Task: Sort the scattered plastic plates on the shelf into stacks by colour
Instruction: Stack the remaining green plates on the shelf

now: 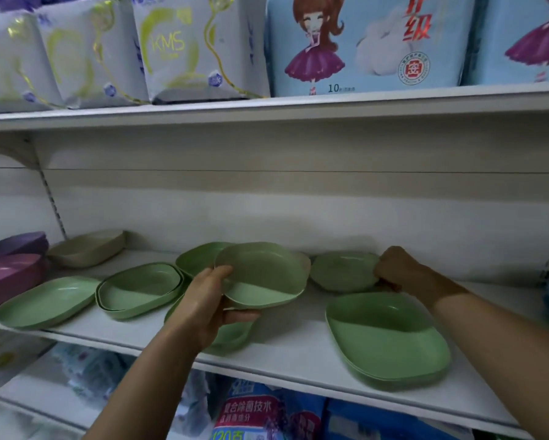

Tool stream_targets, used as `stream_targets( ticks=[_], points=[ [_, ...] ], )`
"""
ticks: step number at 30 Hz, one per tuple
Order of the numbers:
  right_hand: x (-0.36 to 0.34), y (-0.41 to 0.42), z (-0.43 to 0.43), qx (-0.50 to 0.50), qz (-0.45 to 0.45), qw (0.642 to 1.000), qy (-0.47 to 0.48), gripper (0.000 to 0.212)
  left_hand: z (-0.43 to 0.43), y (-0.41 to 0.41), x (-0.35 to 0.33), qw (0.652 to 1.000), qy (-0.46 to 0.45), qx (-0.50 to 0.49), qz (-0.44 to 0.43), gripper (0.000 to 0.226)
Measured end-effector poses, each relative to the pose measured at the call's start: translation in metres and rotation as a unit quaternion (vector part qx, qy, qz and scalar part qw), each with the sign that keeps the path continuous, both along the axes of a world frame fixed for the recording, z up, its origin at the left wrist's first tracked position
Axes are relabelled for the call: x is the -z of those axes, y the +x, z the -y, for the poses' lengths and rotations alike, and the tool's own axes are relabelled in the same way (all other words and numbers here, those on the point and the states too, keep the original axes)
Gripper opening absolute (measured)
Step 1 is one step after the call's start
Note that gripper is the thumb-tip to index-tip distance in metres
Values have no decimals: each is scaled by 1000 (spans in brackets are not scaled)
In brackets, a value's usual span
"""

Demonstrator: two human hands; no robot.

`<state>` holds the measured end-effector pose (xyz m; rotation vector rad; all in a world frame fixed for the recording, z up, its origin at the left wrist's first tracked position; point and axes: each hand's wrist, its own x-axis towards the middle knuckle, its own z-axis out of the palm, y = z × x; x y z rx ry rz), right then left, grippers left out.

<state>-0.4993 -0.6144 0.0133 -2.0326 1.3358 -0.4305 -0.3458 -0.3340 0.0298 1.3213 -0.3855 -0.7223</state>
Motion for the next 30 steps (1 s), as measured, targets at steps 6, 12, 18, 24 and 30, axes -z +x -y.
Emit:
stream_targets(
  ticks=[6,12,18,24,30],
  points=[
    [-20,0,-18,18,205,970,-130,31,-10,-12,9,1000,-11,3,8,23],
    [-49,-5,-80,-155,223,955,-121,20,-19,-41,10,998,-47,-3,45,33],
    [-46,12,-140,-198,42,961,-188,29,-38,-54,19,994,-101,30,41,40],
    [-36,51,-200,-217,-52,913,-340,30,-83,-15,24,992,-109,6,60,31],
    [-28,130,-253,-288,56,919,-263,44,-150,63,23,994,-71,-41,70,24]
  ],
)
